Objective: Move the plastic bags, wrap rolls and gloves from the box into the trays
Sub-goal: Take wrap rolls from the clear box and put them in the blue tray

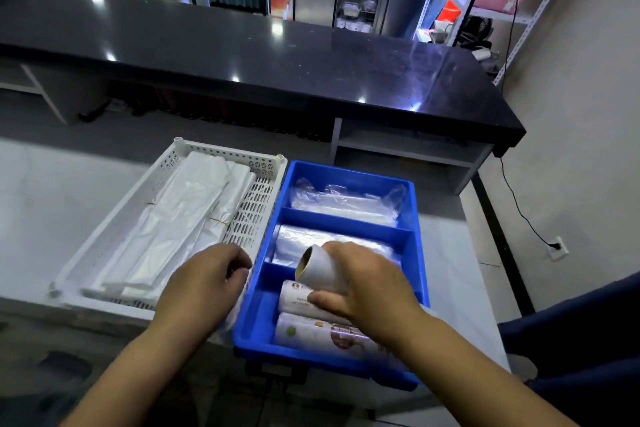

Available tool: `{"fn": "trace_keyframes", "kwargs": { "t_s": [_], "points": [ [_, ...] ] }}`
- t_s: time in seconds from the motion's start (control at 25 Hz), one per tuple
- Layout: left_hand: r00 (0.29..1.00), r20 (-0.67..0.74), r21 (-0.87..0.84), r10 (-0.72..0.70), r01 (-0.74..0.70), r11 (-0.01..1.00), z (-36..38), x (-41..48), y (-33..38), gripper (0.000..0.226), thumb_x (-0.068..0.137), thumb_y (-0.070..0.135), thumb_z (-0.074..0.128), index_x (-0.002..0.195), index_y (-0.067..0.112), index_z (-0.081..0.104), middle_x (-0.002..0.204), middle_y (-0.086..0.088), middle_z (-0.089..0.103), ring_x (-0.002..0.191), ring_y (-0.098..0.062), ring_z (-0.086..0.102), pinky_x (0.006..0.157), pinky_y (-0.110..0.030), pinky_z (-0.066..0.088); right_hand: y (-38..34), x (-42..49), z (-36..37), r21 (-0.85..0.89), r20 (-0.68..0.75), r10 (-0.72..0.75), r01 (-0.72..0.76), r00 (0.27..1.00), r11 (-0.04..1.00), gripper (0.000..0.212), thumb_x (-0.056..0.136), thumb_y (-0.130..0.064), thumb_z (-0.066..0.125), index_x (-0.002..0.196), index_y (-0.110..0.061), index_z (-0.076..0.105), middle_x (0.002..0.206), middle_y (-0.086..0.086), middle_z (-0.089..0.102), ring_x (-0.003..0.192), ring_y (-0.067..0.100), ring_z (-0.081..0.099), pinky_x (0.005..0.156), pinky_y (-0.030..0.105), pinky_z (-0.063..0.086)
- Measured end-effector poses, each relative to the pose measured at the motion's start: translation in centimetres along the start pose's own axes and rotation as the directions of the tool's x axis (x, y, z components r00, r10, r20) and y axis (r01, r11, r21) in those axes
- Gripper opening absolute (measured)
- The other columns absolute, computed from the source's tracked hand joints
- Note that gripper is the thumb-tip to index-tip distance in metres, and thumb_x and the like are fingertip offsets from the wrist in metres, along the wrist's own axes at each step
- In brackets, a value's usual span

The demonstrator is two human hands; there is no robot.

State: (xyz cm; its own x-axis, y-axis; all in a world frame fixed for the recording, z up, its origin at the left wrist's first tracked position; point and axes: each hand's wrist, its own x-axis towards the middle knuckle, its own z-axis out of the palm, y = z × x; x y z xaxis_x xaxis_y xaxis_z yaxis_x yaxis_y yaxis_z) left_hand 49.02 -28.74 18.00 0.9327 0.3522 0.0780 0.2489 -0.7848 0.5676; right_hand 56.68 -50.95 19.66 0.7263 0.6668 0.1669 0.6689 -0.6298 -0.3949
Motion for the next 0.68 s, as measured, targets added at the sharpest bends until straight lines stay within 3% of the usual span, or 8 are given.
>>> {"fn": "trace_keyframes", "kwargs": {
  "t_s": [0.08,0.2,0.44,0.68],
  "points": [
    [0.996,-0.068,-0.028,-0.065,0.063,0.998,-1.0,-0.5,-0.7,0.013,0.080,0.023,0.061,0.073,0.033,0.059,0.070,0.014,0.064,0.062,-0.002,0.057,0.052,-0.021,0.036,-1.0,0.5,2.4,-0.178,0.132,-0.060,0.083,0.990,0.981,0.051,0.075,-0.059,0.058,0.110,-0.024,0.045,0.107,0.002,0.060,0.094,0.026,0.056,0.075,0.038,0.044],
    [0.990,-0.097,-0.069,-0.105,0.098,0.993,-1.4,-1.5,-1.0,0.015,0.080,0.025,0.062,0.070,0.036,0.058,0.065,0.015,0.064,0.059,0.000,0.057,0.051,-0.020,0.036,-1.8,0.9,4.2,-0.242,0.248,-0.065,0.127,0.967,0.962,0.045,0.076,-0.051,0.061,0.103,-0.017,0.046,0.105,0.008,0.058,0.095,0.032,0.054,0.074,0.040,0.041],
    [0.984,-0.087,-0.088,-0.156,0.148,0.985,-1.5,-2.6,-1.4,0.016,0.079,0.027,0.062,0.068,0.038,0.058,0.065,0.017,0.064,0.060,0.002,0.056,0.051,-0.022,0.038,-1.5,0.8,5.0,-0.229,0.273,-0.062,0.128,0.960,0.965,0.050,0.077,-0.054,0.057,0.110,-0.018,0.048,0.111,0.006,0.057,0.100,0.027,0.048,0.078,0.040,0.041],
    [0.960,-0.157,-0.036,-0.230,0.227,0.973,-3.6,-5.1,-3.4,0.016,0.077,0.026,0.064,0.069,0.037,0.058,0.066,0.019,0.062,0.065,-0.001,0.056,0.057,-0.027,0.043,-2.5,2.7,4.0,-0.259,0.231,-0.153,0.212,0.961,0.942,0.044,0.083,-0.058,0.045,0.103,-0.020,0.054,0.103,0.003,0.062,0.094,0.025,0.055,0.075,0.037,0.042]
  ]
}}
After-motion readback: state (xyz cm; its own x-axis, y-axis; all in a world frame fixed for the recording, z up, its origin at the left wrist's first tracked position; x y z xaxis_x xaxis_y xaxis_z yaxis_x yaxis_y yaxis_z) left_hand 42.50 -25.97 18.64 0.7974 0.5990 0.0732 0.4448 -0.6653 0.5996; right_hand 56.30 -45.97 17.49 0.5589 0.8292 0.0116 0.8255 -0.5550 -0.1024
